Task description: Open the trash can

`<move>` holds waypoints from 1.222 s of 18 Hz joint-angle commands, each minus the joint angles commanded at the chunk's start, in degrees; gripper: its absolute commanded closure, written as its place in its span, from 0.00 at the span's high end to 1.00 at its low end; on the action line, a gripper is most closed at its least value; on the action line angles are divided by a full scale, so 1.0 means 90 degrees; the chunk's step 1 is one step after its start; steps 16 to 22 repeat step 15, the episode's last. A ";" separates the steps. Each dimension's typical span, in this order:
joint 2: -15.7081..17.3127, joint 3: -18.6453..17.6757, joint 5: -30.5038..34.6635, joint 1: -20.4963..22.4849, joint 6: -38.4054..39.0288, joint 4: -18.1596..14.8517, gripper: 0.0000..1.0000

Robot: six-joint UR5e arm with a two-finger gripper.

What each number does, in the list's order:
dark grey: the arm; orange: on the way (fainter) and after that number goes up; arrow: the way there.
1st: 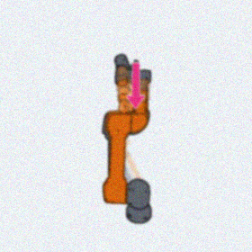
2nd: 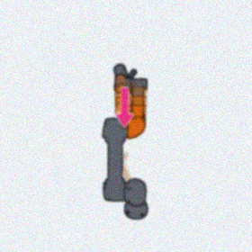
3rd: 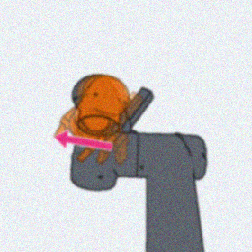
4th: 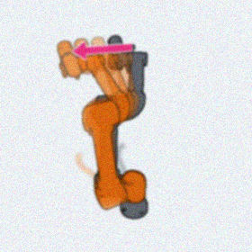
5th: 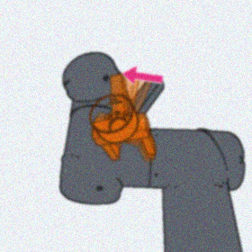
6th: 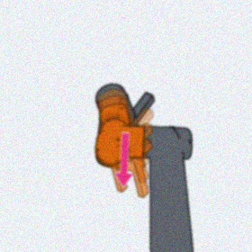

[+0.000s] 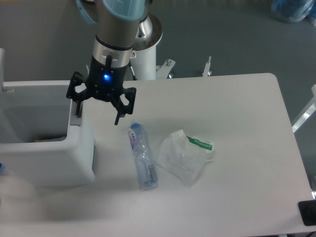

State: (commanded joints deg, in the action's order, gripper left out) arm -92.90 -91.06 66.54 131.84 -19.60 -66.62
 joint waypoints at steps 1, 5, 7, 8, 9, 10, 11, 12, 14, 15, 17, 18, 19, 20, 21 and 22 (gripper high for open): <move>0.0020 0.0020 0.0009 0.0029 -0.0019 0.0010 1.00; 0.0020 0.0225 0.0068 0.0555 -0.0146 0.0049 1.00; 0.0000 0.0342 0.0097 0.0819 -0.0330 0.0059 1.00; -0.0009 0.0381 0.0136 0.0975 -0.0457 0.0049 1.00; -0.0029 0.0410 0.0214 0.1151 -0.0623 0.0039 1.00; -0.0058 0.0411 0.0359 0.1375 -0.0982 0.0029 1.00; -0.0068 0.0420 0.0506 0.1474 -0.1237 0.0029 1.00; -0.0068 0.0421 0.0643 0.1562 -0.1491 -0.0019 1.00; -0.0068 0.0440 0.0761 0.1708 -0.1873 -0.0049 1.00; -0.0068 0.0430 0.0761 0.1844 -0.1942 -0.0058 1.00; -0.0068 0.0430 0.0761 0.1844 -0.1942 -0.0058 1.00; -0.0068 0.0430 0.0761 0.1844 -0.1942 -0.0058 1.00; -0.0068 0.0430 0.0761 0.1844 -0.1942 -0.0058 1.00; -0.0068 0.0430 0.0761 0.1844 -0.1942 -0.0058 1.00; -0.0068 0.0430 0.0761 0.1844 -0.1942 -0.0058 1.00; -0.0068 0.0430 0.0761 0.1844 -0.1942 -0.0058 1.00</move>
